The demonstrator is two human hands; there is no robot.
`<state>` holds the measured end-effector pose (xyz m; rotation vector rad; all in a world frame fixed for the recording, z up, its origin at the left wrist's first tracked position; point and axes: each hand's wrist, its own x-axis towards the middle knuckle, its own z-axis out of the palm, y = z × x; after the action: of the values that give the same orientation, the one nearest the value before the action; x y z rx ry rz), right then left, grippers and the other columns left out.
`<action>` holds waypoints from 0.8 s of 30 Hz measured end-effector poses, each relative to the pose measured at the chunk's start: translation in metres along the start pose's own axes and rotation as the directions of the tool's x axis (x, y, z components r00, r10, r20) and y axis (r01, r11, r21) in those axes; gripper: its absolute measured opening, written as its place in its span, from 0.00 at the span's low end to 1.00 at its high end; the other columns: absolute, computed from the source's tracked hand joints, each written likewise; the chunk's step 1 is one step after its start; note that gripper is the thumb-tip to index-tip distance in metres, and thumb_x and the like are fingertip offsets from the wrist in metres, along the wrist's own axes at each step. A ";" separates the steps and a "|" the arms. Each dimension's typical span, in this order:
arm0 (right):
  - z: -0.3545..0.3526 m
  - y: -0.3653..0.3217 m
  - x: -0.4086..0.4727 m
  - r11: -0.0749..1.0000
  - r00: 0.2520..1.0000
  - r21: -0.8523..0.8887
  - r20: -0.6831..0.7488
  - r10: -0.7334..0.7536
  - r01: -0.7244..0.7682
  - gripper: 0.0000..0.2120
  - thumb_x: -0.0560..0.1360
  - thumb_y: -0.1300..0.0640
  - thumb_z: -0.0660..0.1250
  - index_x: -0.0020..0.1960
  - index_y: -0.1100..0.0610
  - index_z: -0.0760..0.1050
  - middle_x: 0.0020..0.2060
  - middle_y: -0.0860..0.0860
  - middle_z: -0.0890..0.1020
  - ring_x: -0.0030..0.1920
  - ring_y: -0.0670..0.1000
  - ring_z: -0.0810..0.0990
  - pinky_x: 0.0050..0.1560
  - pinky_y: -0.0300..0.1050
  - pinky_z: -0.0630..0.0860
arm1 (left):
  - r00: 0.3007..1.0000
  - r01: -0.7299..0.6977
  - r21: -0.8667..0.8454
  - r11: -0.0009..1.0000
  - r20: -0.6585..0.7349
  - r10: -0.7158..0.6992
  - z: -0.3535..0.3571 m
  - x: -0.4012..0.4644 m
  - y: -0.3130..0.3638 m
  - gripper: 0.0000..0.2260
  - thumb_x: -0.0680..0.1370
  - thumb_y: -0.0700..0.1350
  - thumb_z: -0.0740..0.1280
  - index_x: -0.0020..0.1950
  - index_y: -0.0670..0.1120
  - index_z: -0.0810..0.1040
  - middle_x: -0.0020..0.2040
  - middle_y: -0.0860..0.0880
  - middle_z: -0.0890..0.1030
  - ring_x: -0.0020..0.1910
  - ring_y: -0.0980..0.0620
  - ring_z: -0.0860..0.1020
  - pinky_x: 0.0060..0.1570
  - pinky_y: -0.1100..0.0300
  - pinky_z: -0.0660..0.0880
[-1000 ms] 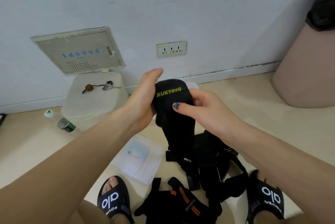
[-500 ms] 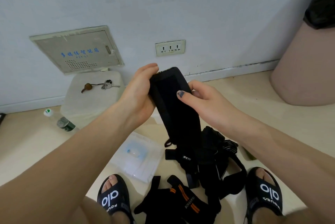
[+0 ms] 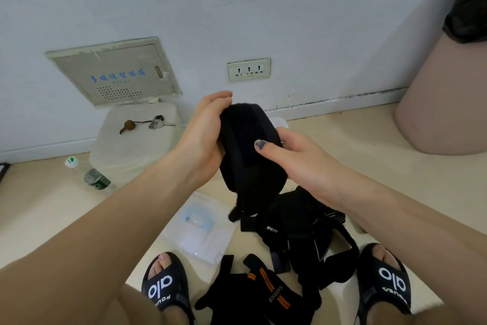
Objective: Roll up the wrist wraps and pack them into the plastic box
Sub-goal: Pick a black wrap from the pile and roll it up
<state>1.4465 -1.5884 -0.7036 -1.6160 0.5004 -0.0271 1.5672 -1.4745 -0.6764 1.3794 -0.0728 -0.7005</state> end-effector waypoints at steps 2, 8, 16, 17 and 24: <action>-0.002 -0.002 0.002 0.999 0.998 0.026 -0.065 -0.022 0.024 0.10 0.82 0.48 0.67 0.58 0.52 0.81 0.51 0.49 0.88 0.54 0.50 0.86 0.63 0.55 0.80 | 0.994 0.022 0.101 0.995 0.103 -0.033 0.004 -0.005 -0.006 0.13 0.84 0.45 0.62 0.68 0.52 0.75 0.58 0.45 0.81 0.54 0.49 0.82 0.49 0.56 0.80; -0.007 -0.004 0.001 0.990 0.999 0.138 -0.029 0.024 -0.020 0.11 0.82 0.51 0.67 0.62 0.52 0.80 0.53 0.51 0.87 0.54 0.51 0.87 0.62 0.56 0.81 | 0.983 0.049 0.075 0.996 0.170 -0.061 0.004 -0.009 -0.008 0.16 0.83 0.36 0.61 0.66 0.51 0.78 0.56 0.39 0.84 0.51 0.43 0.85 0.48 0.53 0.84; -0.008 -0.004 -0.004 0.998 0.998 0.059 -0.059 0.013 -0.009 0.10 0.81 0.55 0.69 0.62 0.51 0.79 0.52 0.48 0.87 0.54 0.49 0.86 0.62 0.54 0.81 | 0.996 0.044 0.076 0.996 0.080 -0.050 0.004 -0.008 -0.003 0.12 0.84 0.44 0.63 0.67 0.51 0.76 0.51 0.47 0.81 0.45 0.52 0.83 0.40 0.59 0.81; -0.008 -0.005 -0.003 0.997 0.997 0.075 -0.075 0.006 0.000 0.11 0.81 0.56 0.69 0.63 0.52 0.79 0.53 0.50 0.87 0.54 0.51 0.86 0.61 0.56 0.81 | 0.993 0.030 0.141 0.990 0.109 -0.046 0.005 -0.011 -0.004 0.12 0.84 0.45 0.63 0.67 0.52 0.76 0.52 0.47 0.82 0.45 0.52 0.82 0.41 0.59 0.82; -0.007 -0.009 -0.002 0.981 0.997 0.179 -0.020 0.080 -0.075 0.13 0.82 0.55 0.67 0.66 0.52 0.77 0.57 0.53 0.86 0.56 0.54 0.86 0.63 0.59 0.81 | 0.990 -0.020 0.213 0.977 0.140 -0.010 0.003 -0.018 -0.008 0.13 0.84 0.38 0.61 0.64 0.50 0.78 0.58 0.39 0.83 0.46 0.47 0.81 0.49 0.52 0.78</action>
<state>1.4448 -1.5944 -0.6937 -1.4214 0.5658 -0.0345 1.5483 -1.4678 -0.6766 1.5330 -0.2704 -0.8033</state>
